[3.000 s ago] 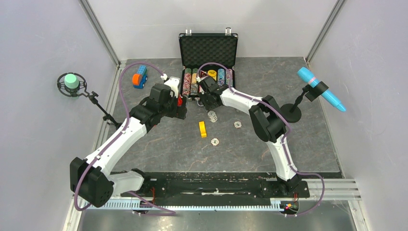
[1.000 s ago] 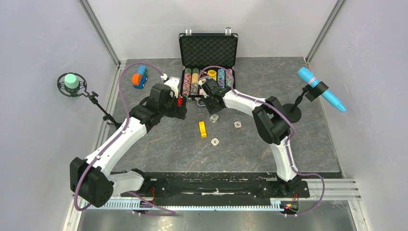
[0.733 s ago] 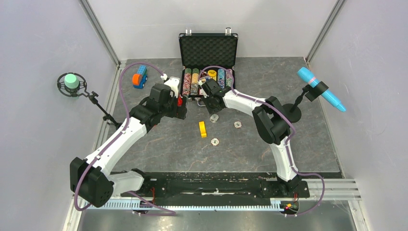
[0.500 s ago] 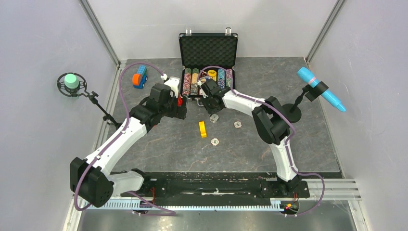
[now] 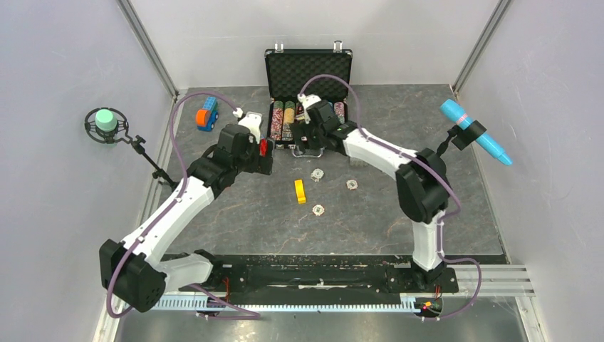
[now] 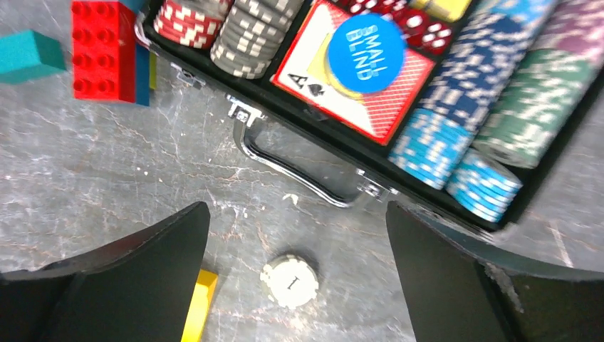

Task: Pack up texas hold em set
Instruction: Pick up the poker chip from the center of the board.

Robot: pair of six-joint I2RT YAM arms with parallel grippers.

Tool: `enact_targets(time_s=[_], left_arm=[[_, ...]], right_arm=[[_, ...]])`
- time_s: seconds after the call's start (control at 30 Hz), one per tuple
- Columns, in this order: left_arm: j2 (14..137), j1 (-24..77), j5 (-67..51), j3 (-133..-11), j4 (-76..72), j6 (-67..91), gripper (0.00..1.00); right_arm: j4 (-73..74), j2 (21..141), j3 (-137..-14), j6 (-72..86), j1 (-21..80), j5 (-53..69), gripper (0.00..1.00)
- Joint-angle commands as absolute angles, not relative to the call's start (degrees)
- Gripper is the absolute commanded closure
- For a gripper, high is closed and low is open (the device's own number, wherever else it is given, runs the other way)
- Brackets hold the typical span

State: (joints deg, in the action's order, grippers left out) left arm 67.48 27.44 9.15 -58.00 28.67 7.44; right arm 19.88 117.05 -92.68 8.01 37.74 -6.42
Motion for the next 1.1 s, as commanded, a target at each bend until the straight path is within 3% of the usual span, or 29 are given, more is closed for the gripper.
enact_targets(time_s=[0.0,0.23,0.4,0.5,0.93,1.07], left_arm=[[63.1,27.2,11.3,-58.0,27.8,7.4,0.00],[60.5,27.2,13.8,-57.9,28.1,10.5,0.00],[59.9,27.1,16.5,-58.3,28.0,13.5,0.00],[59.5,26.8,17.9,-58.4,27.6,15.4,0.00],[57.0,23.2,21.2,-56.8,26.0,16.0,0.00],[55.2,23.1,20.9,-54.9,23.7,14.9,0.00]], right_arm=[[11.6,106.6,-86.4,8.4,34.5,-7.9,0.02],[8.7,100.1,-77.8,8.4,27.8,-0.6,0.02],[-1.7,94.0,-66.6,13.0,23.6,6.5,0.02],[-0.3,95.4,-67.6,16.1,21.1,13.6,0.02],[4.8,98.9,-68.5,15.7,21.3,19.6,0.02],[10.6,100.1,-72.0,11.7,25.2,12.0,0.02]])
